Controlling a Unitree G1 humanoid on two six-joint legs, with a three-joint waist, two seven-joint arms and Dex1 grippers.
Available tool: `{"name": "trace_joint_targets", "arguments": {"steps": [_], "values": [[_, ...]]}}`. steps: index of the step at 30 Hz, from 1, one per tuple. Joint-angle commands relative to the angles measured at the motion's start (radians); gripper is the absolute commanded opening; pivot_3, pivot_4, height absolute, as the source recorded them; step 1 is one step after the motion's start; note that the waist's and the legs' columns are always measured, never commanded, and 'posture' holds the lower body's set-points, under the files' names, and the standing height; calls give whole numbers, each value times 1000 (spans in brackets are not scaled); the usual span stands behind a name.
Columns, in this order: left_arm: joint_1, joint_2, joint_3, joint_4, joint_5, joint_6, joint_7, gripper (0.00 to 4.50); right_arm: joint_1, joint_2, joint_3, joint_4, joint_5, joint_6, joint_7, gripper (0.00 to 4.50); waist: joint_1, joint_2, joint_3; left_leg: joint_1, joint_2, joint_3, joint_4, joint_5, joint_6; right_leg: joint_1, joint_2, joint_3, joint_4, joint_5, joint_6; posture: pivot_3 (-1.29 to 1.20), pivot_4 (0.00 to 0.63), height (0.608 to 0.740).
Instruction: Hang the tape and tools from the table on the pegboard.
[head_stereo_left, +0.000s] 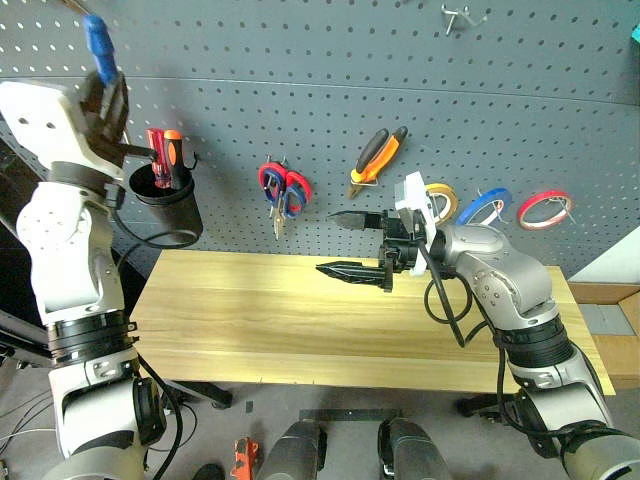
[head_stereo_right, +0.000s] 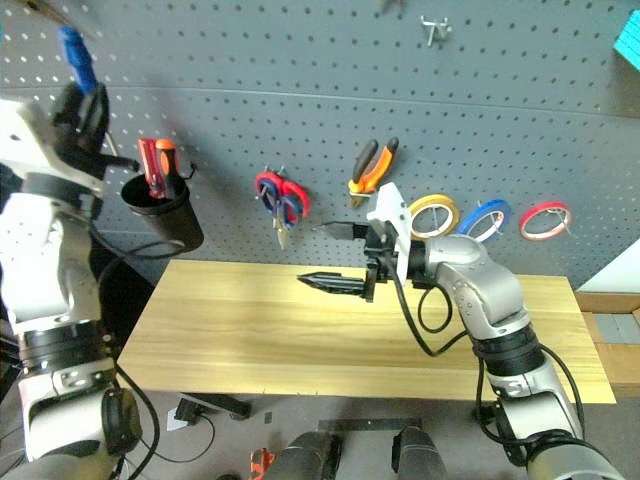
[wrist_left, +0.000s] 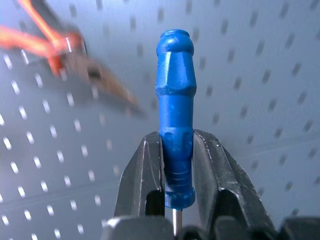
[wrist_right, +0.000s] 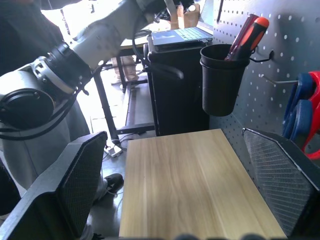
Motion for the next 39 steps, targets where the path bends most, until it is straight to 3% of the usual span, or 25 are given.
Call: {"name": "trace_joint_targets", "arguments": {"steps": [1,7,16,18,19,22,26,32,35,39], "values": [[-2,-20,-1,63,6,-102,20,470,6,-10,-11,-66,6,10,-17,4500,-2,0,0,0,0,0,0,0,0,0,0,0,0,0,0,59,126,740],[101,-35,23,39,4,-32,99,470,22,-26,-16,-91,8,26,-34,4500,-25,-1,-1,0,0,0,0,0,0,0,0,0,1,0,0,48,127,740],[138,-40,21,-49,-18,-14,112,3629,15,-24,-7,-84,1,24,-32,4500,-27,-3,-2,0,0,0,2,0,0,0,0,1,2,0,0,52,126,740],[150,-41,35,-113,-58,32,107,4322,16,-28,-10,-81,2,24,-29,4500,-27,-3,-2,0,0,0,2,0,0,0,-1,1,2,0,0,55,128,740],[171,-41,33,-175,-111,84,72,4457,21,-32,-15,-82,4,25,-28,4500,-27,-3,-2,0,0,0,2,0,0,0,-1,1,2,0,0,59,131,740],[336,-16,26,-441,-294,282,-39,4457,85,-81,-45,-87,12,28,-7,4500,-29,-3,-3,0,0,1,1,0,0,0,-1,2,2,0,0,68,145,740],[646,14,56,-635,-383,431,-114,4457,221,-146,-96,-73,16,24,-9,4500,-33,-2,-3,1,1,2,-1,-1,1,0,0,5,0,0,0,72,164,740],[807,-34,20,-574,-295,407,-94,4457,405,-149,-165,-30,-35,-21,-115,4500,-21,1,-1,5,5,2,-1,-2,4,6,1,3,1,0,-2,39,170,740],[817,-59,-8,-518,-257,381,-100,4457,479,-166,-193,-21,-68,-44,-153,4500,-18,5,0,19,5,2,-1,-4,6,21,0,3,-4,-3,0,18,165,740],[777,-76,-34,-434,-227,359,-112,4457,512,-197,-268,13,-83,-57,-199,4500,-23,5,-1,19,3,3,0,-4,7,21,-1,3,-4,-4,4,-13,146,740]]}}
